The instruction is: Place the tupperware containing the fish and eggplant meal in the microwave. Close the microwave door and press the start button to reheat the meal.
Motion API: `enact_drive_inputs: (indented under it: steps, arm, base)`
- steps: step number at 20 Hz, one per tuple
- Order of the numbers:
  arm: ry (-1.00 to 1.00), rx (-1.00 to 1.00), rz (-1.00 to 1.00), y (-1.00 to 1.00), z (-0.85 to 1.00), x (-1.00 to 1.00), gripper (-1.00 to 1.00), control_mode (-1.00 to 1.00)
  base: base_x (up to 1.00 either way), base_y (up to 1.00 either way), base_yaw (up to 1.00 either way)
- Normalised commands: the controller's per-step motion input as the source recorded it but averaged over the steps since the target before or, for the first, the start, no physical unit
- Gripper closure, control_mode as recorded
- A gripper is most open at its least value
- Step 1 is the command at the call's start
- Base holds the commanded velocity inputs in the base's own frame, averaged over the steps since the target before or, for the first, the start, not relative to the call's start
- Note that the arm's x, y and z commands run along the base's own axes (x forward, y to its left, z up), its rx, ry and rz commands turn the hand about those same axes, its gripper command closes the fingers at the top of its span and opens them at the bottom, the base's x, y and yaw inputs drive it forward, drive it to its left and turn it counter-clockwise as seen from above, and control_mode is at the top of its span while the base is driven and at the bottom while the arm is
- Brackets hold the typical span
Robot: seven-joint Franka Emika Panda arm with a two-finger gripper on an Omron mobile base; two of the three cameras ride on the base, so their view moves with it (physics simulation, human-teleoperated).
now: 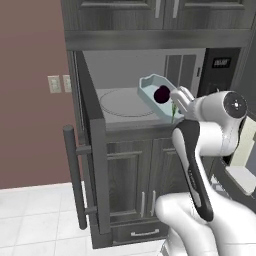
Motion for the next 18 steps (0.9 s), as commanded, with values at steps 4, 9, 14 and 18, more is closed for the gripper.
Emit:
enact_drive_inputs:
  steps: [4, 9, 14, 18]
  arm:
    - [0.03, 0.00, -0.02, 0.00, -0.04, 0.31, 1.00, -1.00]
    - [0.07, 0.00, -0.03, 0.00, -0.18, 0.35, 1.00, -1.00]
    - [0.02, 0.00, -0.02, 0.00, -0.27, 0.34, 1.00, -1.00]
    - [0.00, -0.01, -0.01, 0.08, -0.23, 0.38, 1.00, -1.00]
  base:
    - [0.00, 0.00, 0.00]
    - [0.00, 0.00, 0.00]
    - [0.00, 0.00, 0.00]
    - [0.00, 0.00, 0.00]
